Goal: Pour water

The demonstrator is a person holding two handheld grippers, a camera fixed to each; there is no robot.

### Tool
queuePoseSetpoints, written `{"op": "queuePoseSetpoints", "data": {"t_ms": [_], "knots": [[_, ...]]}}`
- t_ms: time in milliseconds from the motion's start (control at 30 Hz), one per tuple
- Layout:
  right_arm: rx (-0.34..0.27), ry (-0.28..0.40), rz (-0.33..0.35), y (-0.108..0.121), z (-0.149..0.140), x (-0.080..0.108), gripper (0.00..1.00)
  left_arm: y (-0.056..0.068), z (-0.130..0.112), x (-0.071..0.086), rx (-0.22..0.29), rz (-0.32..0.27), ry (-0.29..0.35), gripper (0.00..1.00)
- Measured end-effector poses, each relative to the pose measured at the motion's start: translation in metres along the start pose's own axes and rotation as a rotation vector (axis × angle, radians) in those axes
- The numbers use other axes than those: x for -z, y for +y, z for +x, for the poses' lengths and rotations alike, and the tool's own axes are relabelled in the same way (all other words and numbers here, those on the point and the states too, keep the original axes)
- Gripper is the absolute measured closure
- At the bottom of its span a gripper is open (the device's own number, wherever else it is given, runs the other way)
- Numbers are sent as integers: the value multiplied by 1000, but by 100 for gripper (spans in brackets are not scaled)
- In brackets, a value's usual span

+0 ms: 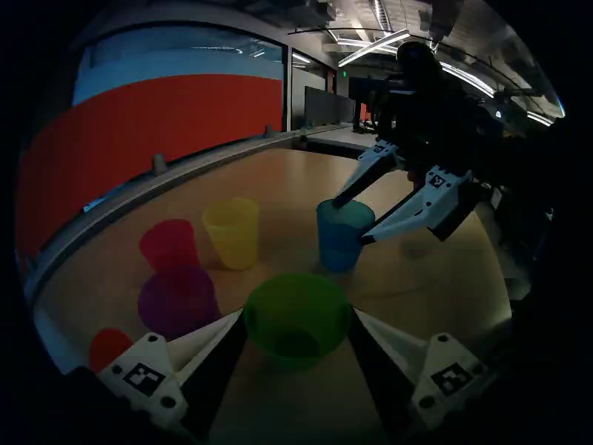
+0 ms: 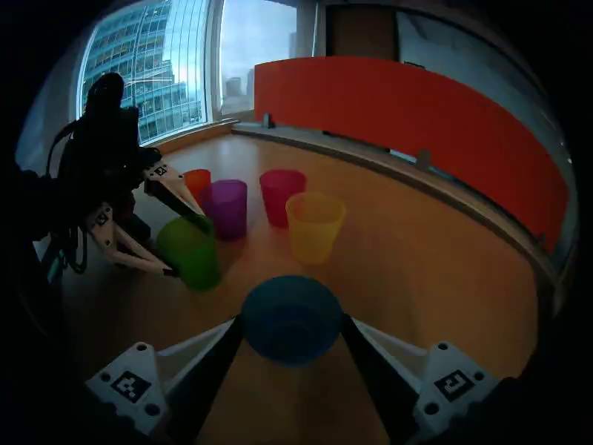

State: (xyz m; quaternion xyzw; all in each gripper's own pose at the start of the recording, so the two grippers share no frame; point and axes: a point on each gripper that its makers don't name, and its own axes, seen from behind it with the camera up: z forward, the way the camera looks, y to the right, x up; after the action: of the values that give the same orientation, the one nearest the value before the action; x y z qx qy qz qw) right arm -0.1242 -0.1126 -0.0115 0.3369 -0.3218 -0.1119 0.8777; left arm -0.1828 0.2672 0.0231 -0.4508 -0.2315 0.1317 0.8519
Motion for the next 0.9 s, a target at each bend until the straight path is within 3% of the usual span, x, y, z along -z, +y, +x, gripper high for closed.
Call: {"op": "queuePoseSetpoints", "data": {"t_ms": [300,500,900], "knots": [[9,-1,-2,1,-2,-8,0,0,0,1,-2,1,-1,11],[24,7,-5,1,-2,-9,7,0,0,1,-4,2,-1,11],[12,24,-3,0,2,-4,8,1,5,5,-17,7,15,11]]}}
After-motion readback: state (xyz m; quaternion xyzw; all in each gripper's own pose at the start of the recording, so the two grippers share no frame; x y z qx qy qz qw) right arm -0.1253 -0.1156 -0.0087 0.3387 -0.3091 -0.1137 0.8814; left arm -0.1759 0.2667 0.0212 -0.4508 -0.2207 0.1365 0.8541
